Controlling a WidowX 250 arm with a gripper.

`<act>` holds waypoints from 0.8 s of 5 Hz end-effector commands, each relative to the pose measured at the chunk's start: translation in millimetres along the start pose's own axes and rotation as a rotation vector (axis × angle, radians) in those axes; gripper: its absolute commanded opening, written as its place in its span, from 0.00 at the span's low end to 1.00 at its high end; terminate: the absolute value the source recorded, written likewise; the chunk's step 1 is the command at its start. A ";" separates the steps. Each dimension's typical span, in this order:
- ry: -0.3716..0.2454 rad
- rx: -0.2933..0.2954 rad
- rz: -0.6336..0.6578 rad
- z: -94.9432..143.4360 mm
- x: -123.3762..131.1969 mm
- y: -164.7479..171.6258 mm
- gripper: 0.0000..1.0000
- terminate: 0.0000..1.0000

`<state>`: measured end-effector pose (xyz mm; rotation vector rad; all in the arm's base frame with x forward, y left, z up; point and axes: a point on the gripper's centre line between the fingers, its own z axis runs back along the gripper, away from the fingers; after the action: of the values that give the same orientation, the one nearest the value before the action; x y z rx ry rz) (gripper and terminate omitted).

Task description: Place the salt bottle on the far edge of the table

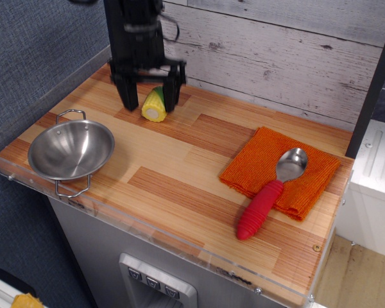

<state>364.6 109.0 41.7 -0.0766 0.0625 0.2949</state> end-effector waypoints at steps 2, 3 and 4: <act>-0.294 0.017 -0.135 102.0 -10.7 -43.4 1.00 0.00; -0.317 -0.014 -0.260 114.7 -19.8 -81.0 1.00 0.00; -0.315 -0.031 -0.399 115.8 -32.9 -115.6 1.00 0.00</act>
<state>386.0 -2.8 138.8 -0.0808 -0.1841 -0.1132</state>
